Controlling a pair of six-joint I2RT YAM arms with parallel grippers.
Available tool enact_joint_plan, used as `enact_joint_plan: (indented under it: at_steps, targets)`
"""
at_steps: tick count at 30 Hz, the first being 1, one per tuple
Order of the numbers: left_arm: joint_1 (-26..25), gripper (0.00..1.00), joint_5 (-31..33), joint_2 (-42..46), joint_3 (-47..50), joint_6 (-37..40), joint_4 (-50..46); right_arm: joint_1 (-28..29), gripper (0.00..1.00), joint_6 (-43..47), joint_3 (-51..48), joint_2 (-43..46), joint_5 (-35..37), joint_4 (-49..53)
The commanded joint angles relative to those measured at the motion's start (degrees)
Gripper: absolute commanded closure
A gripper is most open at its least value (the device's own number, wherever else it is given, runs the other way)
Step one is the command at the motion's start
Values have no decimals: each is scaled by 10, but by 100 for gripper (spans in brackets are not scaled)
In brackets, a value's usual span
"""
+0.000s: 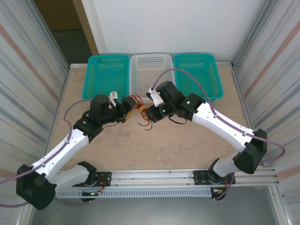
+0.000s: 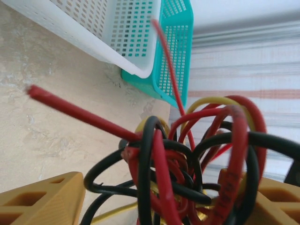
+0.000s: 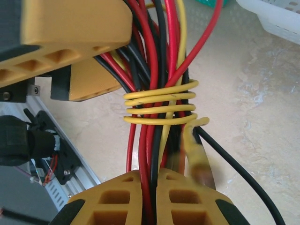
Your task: Untangle the cables
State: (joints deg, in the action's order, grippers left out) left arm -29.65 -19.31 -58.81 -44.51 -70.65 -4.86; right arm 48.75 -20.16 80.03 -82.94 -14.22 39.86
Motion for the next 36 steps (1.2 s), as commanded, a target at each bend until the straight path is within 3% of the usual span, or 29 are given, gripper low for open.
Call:
enact_joint_plan:
  at_steps: [1,4,9,14,22,29,34,36]
  targets:
    - [-2,37,24,11,-5,-3,18,15,96,1,7,-4,-2,-19]
    - [-2,37,36,16,-16,18,-10,18,96,2,7,-4,-1,-16]
    - [1,16,42,29,-42,67,-99,17,96,7,9,-4,31,-6]
    - [5,15,61,57,-50,106,-149,16,97,13,14,-12,28,4]
    - [3,30,40,27,-55,87,-113,26,97,8,24,-25,8,-6]
    - [-3,29,55,6,-48,60,-91,41,97,2,21,-26,-16,-26]
    - [-3,39,60,-1,-44,49,-77,52,98,1,20,-26,-27,-41]
    - [-4,49,58,-3,-45,49,-76,52,98,-2,19,-28,-28,-45]
